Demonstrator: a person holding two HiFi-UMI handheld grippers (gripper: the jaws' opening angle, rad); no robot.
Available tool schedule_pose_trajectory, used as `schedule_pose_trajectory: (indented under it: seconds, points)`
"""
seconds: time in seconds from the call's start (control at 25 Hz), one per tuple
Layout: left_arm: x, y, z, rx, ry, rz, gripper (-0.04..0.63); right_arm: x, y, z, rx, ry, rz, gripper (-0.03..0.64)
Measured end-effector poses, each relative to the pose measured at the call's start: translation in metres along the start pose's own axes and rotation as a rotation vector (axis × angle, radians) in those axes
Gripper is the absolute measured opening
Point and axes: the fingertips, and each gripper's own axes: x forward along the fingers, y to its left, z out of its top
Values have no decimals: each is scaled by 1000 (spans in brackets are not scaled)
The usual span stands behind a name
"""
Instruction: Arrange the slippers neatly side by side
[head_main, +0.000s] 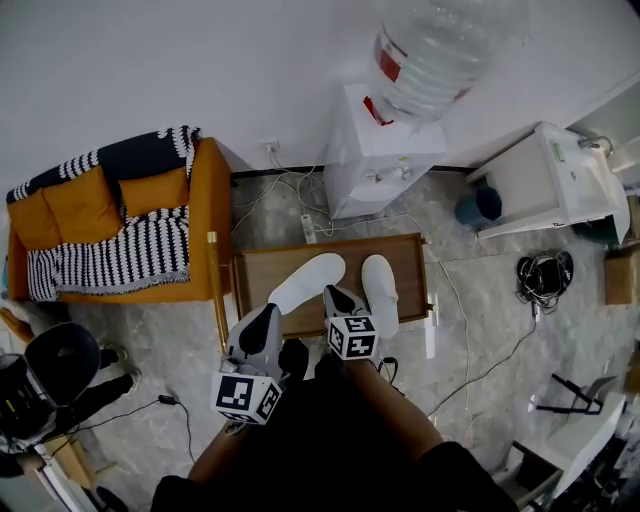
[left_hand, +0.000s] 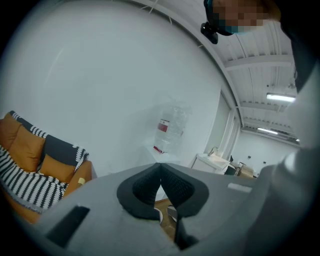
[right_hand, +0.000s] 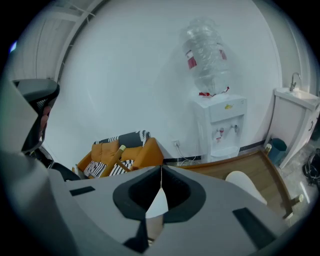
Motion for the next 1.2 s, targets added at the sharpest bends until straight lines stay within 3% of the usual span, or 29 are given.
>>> schedule_pose_trajectory:
  seconds: [0.44, 0.84, 1.2]
  points:
    - [5, 19, -7, -27, 30, -16, 12, 51, -15, -55, 173, 156, -71, 20]
    - [3, 38, -17, -52, 59, 16, 12, 85, -33, -111, 273, 315, -123, 103]
    - [-3, 49, -18, -53, 63, 59, 12, 99, -39, -132, 367, 361, -142, 115]
